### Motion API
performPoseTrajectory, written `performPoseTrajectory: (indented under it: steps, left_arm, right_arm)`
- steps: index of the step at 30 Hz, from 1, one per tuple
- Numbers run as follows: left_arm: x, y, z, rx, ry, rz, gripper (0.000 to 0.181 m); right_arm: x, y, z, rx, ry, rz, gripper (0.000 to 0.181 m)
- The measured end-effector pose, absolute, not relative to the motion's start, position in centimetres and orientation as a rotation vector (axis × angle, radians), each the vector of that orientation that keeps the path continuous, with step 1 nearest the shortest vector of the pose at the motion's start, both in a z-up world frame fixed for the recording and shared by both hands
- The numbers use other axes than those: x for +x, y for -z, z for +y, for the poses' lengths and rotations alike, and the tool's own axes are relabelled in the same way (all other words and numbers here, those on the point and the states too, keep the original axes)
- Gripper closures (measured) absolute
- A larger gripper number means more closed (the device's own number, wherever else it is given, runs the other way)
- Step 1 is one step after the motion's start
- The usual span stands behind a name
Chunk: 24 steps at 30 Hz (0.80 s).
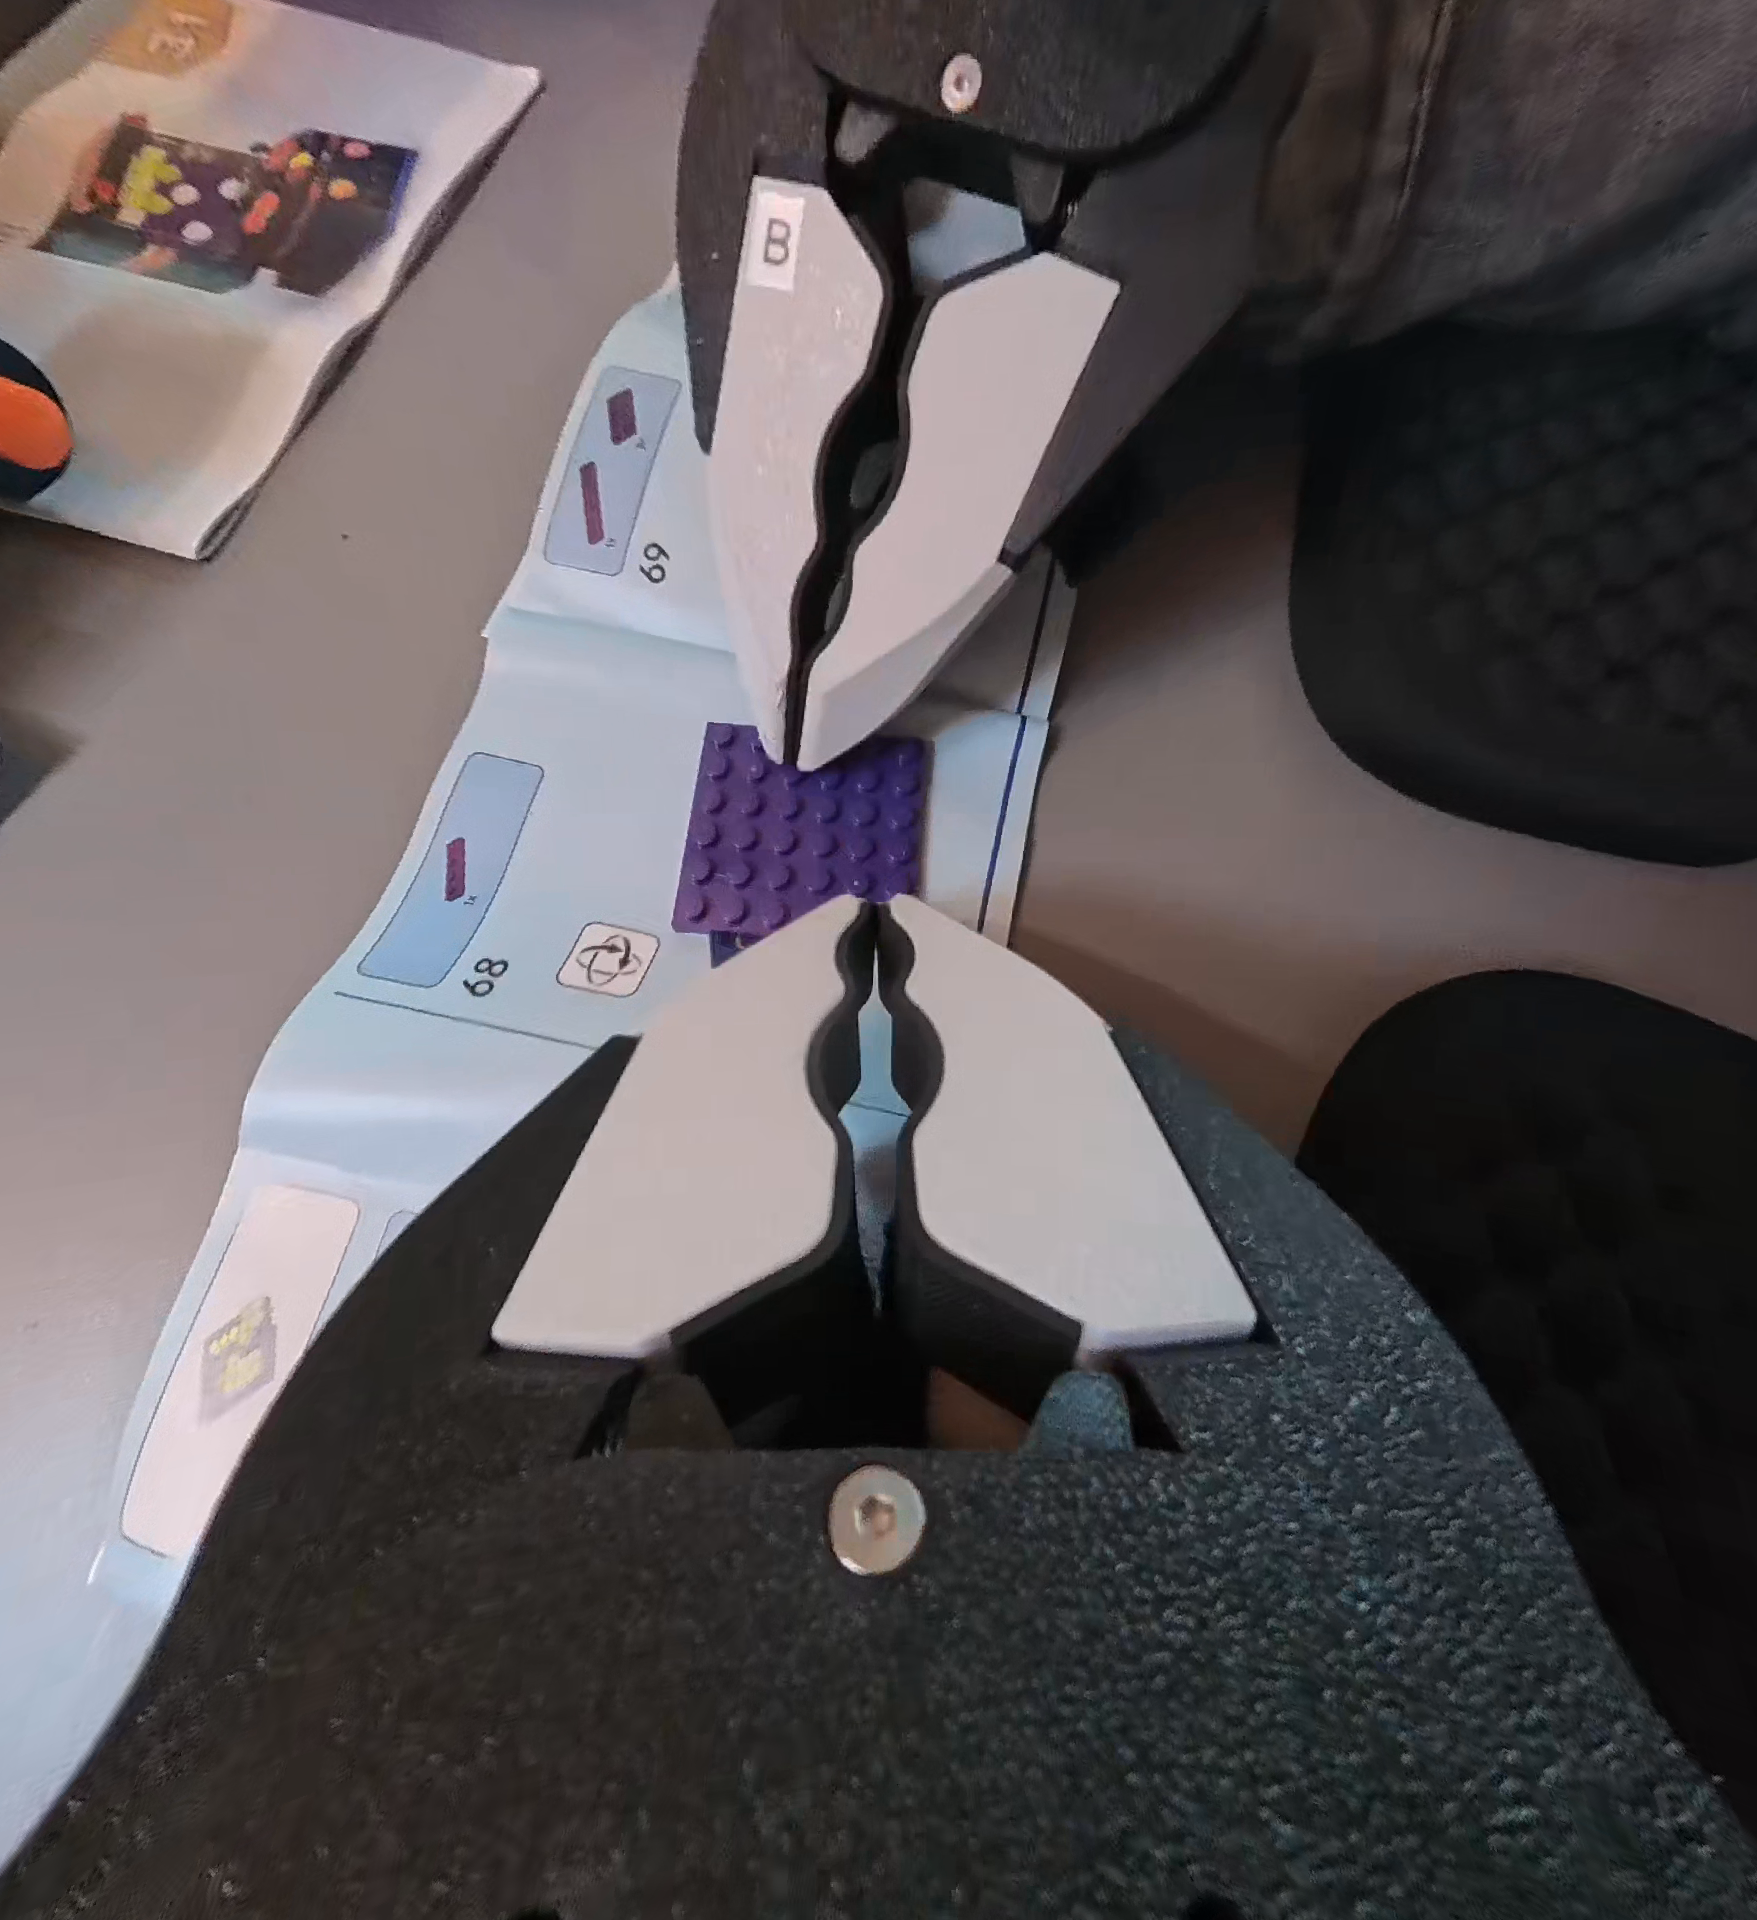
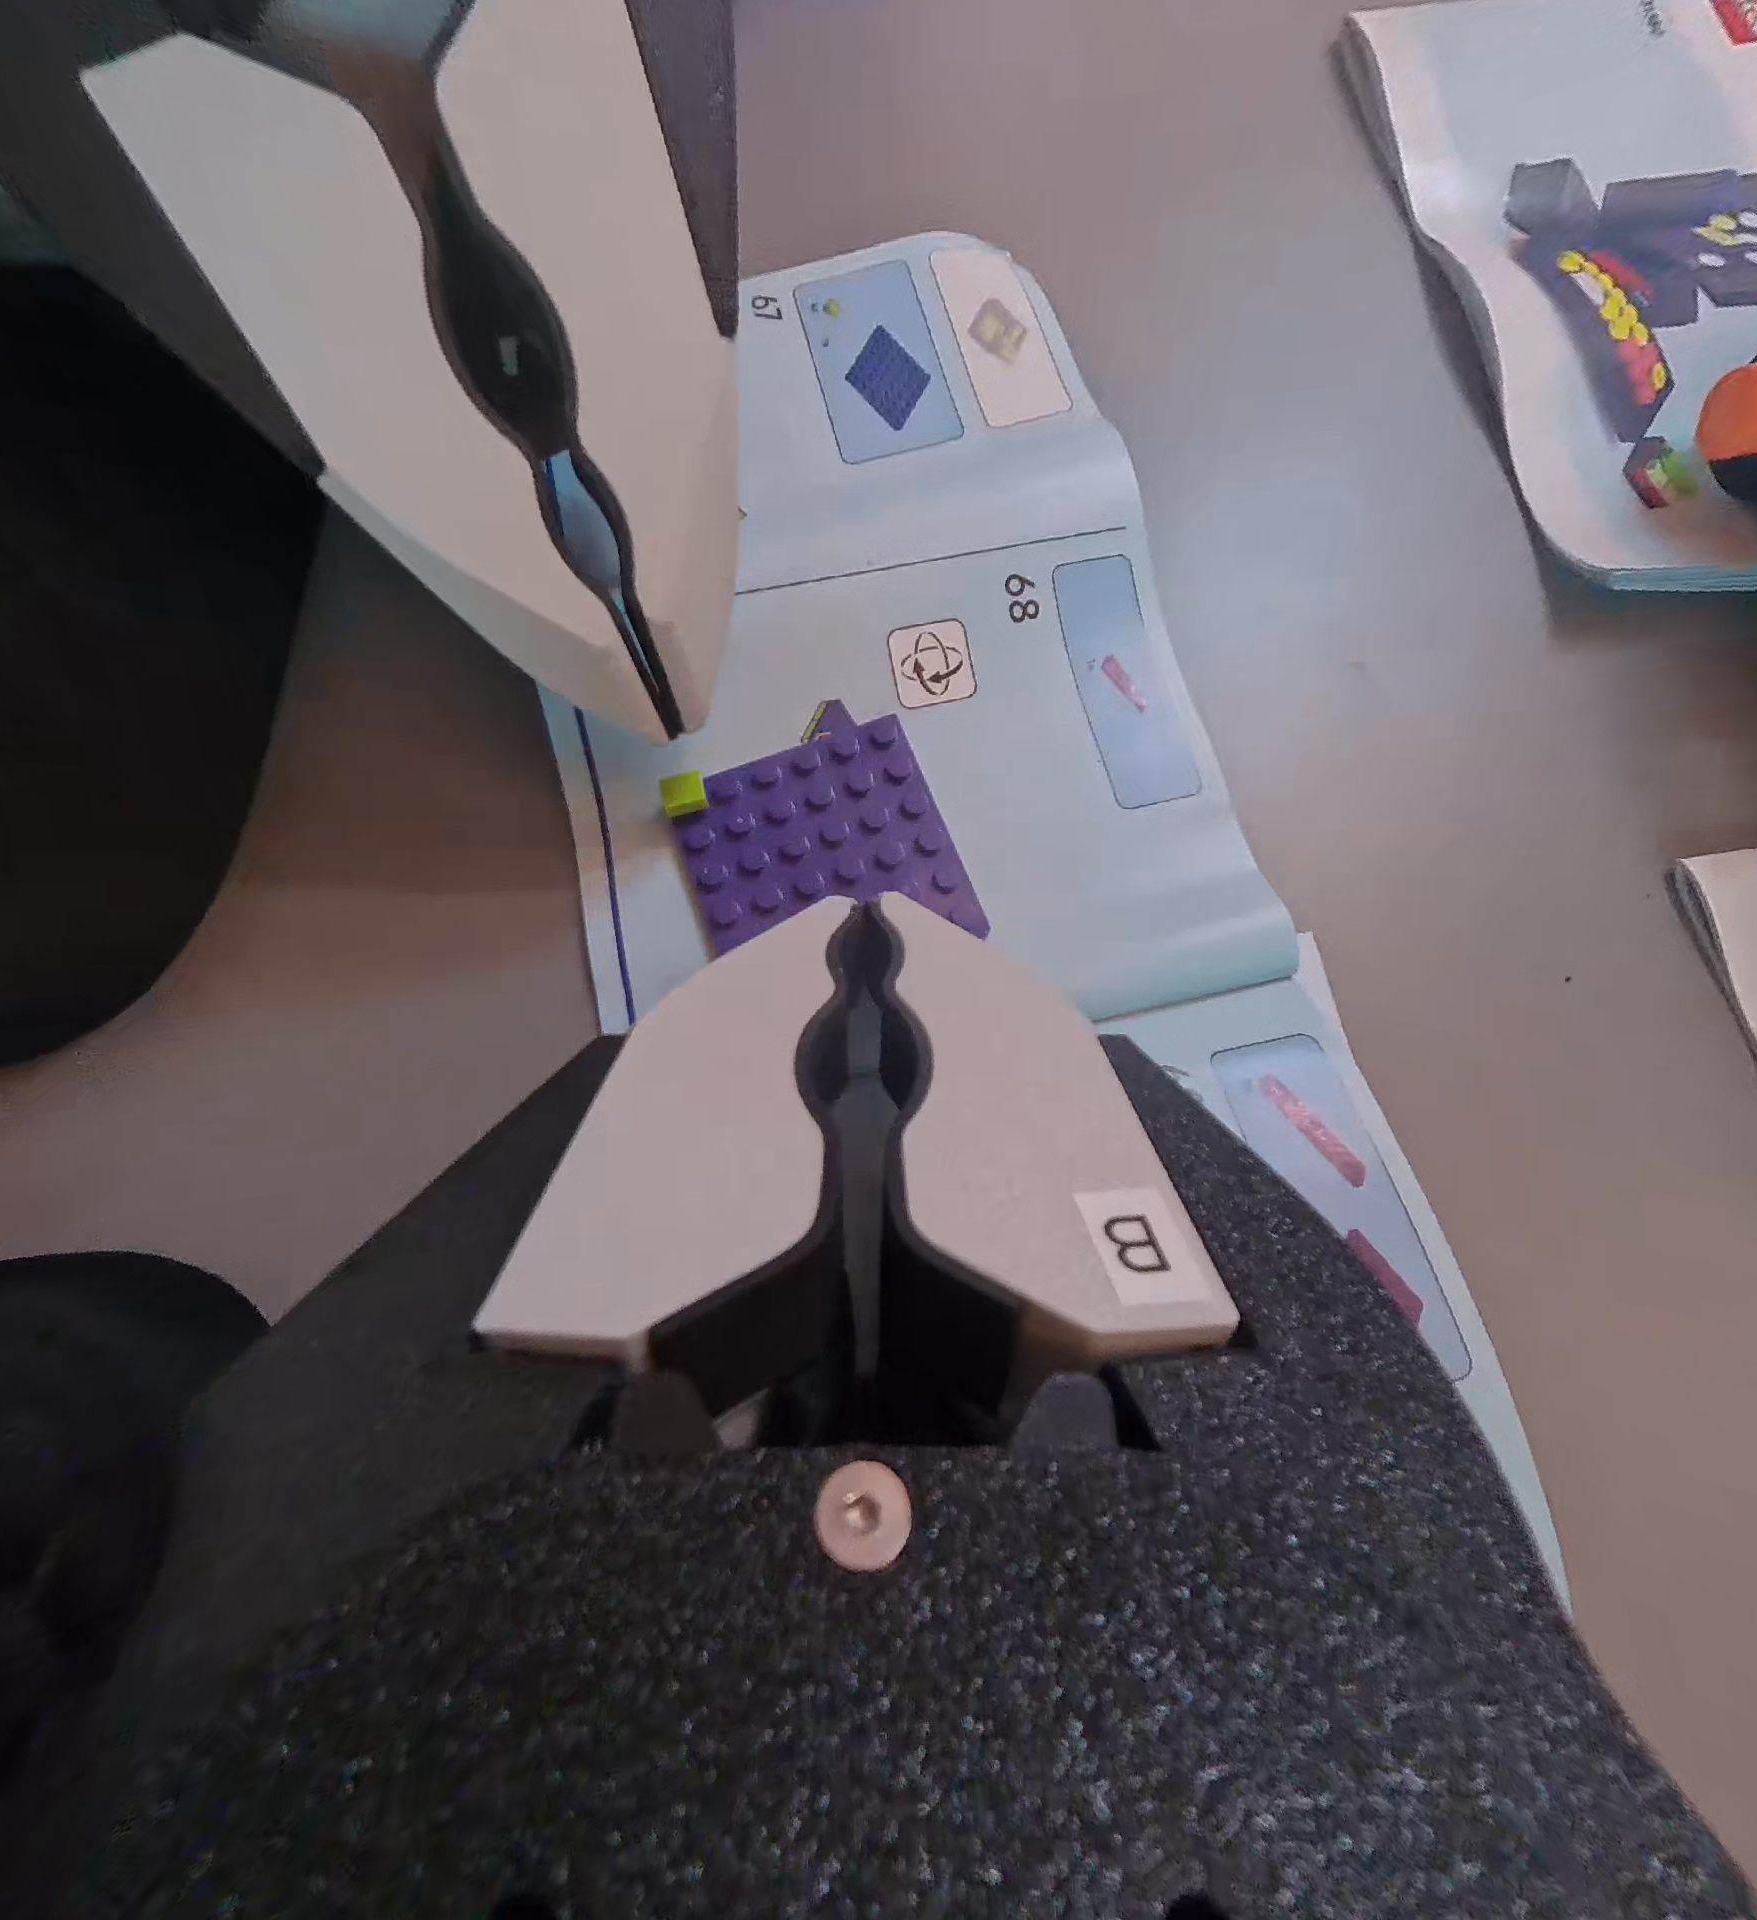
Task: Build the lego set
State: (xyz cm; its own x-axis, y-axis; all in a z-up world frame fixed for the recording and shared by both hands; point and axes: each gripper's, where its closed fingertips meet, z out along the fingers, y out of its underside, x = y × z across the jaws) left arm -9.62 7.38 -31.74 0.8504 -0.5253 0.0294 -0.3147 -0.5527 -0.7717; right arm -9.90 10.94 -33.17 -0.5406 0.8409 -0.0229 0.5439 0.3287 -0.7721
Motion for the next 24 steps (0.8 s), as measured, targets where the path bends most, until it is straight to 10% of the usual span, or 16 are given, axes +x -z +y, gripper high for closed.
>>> performPoseTrajectory:
  steps: [24]
  left_arm:
    - [-9.9, 30.9, 7.2, -2.207, 0.339, 0.628, 0.181]
  right_arm:
    - [-9.9, 33.2, 10.9, -1.233, -1.083, -2.211, 0.181]
